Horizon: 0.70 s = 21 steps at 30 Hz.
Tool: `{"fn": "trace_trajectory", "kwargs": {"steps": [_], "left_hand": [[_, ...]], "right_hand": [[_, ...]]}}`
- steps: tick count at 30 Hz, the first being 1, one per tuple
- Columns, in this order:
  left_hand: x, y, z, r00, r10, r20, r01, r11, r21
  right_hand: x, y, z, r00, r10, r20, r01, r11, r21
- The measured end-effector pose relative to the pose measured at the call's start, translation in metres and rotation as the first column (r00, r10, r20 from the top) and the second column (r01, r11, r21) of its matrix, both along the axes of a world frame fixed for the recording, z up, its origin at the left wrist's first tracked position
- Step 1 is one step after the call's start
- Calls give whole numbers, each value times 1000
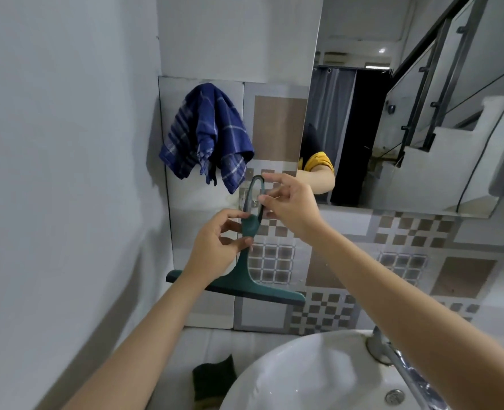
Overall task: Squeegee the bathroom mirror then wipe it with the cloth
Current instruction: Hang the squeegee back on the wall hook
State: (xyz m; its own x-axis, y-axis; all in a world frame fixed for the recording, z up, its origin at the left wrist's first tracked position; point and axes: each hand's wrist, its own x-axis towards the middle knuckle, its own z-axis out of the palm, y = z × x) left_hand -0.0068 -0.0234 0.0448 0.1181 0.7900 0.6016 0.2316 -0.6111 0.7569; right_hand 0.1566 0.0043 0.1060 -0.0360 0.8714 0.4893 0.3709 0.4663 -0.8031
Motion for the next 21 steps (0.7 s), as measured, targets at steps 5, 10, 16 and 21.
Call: {"fn": "trace_trajectory", "kwargs": {"steps": [5,10,16,21], "left_hand": [[-2,18,-16,996,67,59,-65,997,-35],[-3,26,-32,995,83,59,-78,994,-77],[-1,29,-55,993,114,-22,-116,986,-117],[-1,26,-35,984,107,-140,-131,975,-178]], "right_hand": [[-11,20,-7,999,3,40,-1,1000,-31],[-14,30,-23,997,-7,78,11,999,-46],[-13,29,-46,996,1,91,7,997,-81],[-12,22,-33,982,-100,157,100,995,7]]}}
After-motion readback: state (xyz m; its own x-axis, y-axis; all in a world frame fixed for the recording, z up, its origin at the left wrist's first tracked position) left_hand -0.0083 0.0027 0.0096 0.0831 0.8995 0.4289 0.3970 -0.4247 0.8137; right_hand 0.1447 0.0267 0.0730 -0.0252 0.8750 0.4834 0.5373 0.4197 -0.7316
